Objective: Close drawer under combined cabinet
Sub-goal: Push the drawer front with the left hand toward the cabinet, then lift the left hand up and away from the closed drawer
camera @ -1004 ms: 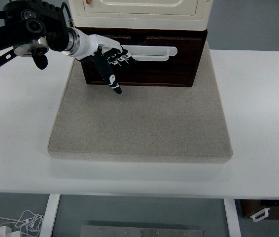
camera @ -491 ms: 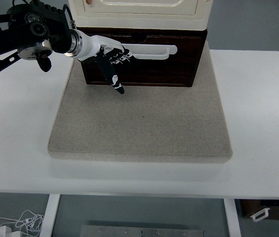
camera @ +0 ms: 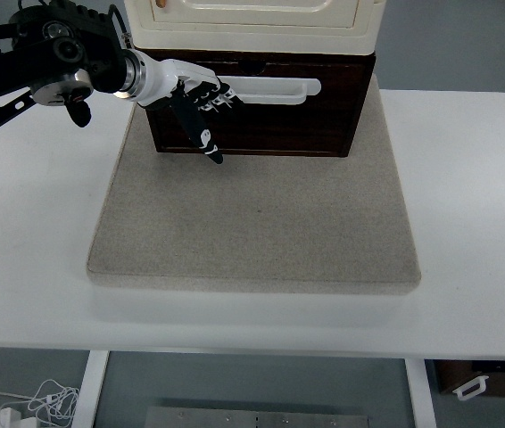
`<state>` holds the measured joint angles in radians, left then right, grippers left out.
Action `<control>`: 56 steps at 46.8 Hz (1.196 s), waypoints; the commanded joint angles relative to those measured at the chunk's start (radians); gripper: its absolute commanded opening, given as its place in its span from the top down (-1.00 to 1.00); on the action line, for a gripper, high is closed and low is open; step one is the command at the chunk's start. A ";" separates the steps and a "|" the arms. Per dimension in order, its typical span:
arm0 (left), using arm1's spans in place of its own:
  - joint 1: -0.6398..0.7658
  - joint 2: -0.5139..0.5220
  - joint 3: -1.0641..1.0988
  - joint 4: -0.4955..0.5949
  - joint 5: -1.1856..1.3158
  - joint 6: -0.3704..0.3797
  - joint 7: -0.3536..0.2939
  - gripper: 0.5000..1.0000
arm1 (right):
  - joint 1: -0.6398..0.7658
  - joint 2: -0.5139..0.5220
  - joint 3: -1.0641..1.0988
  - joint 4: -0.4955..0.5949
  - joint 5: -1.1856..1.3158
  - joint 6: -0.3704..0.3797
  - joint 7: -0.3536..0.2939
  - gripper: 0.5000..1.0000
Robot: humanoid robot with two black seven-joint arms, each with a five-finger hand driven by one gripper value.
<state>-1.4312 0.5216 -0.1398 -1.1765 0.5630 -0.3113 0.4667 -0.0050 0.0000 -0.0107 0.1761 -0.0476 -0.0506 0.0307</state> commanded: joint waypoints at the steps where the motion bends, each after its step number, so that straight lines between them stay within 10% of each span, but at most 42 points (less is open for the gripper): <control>1: 0.000 0.000 0.000 0.003 0.000 0.001 -0.002 -1.00 | 0.000 0.000 0.000 0.000 0.000 0.000 0.000 -0.81; 20: -0.002 0.000 -0.003 0.000 -0.009 0.005 -0.025 -1.00 | -0.001 0.000 0.000 0.000 0.000 0.000 0.000 -0.81; 35: 0.063 0.001 -0.208 -0.003 -0.018 -0.235 -0.146 -1.00 | 0.000 0.000 0.000 0.000 0.000 0.000 0.000 -0.81; 56: 0.130 0.000 -0.583 0.003 -0.212 -0.299 -0.226 -1.00 | -0.001 0.000 0.000 -0.001 0.000 0.000 0.000 -0.81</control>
<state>-1.3116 0.5224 -0.6730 -1.1757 0.3638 -0.6112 0.2450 -0.0051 0.0000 -0.0107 0.1759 -0.0476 -0.0506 0.0308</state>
